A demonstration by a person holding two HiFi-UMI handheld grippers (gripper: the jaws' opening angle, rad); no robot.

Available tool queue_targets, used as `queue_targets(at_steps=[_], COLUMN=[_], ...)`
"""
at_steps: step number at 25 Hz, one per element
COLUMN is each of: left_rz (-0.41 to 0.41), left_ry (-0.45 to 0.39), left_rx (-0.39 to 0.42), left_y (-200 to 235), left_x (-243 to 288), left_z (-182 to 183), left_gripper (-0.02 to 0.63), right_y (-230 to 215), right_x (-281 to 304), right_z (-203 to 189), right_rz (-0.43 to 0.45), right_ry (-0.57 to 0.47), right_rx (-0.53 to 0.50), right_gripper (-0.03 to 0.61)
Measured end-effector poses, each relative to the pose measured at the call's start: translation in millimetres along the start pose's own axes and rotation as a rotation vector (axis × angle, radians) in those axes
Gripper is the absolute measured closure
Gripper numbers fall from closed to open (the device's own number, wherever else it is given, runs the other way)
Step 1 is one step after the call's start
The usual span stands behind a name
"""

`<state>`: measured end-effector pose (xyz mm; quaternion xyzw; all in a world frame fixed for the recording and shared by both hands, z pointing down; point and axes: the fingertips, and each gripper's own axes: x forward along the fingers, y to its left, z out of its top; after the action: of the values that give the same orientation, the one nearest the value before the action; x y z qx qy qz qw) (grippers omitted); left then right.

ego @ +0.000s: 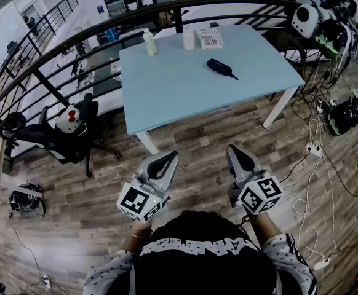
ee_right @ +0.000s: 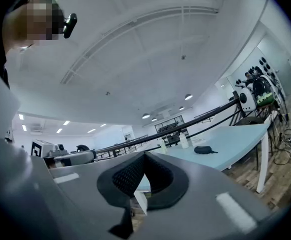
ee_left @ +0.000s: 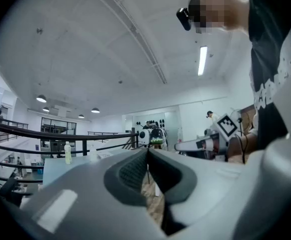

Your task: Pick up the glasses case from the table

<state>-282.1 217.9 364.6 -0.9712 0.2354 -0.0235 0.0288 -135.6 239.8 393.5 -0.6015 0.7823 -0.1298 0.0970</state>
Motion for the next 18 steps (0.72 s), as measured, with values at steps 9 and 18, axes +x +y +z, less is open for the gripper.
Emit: queue_targets(at_steps=[9, 18], left_rz=[0.036, 0.055], left_ry=[0.011, 0.033], left_rx=[0.002, 0.033], left_y=[-2.4, -23.1], left_x=[-3.2, 2.4], left_z=[1.2, 2.2], left_gripper=[0.614, 0.614], right_y=[-6.3, -18.3], right_x=[-2.9, -16.3], right_z=[-1.1, -2.0], right_rz=[0.009, 0.037], right_ry=[-0.008, -0.001], right_rx=[0.032, 0.050], right_gripper=[0.574, 0.574])
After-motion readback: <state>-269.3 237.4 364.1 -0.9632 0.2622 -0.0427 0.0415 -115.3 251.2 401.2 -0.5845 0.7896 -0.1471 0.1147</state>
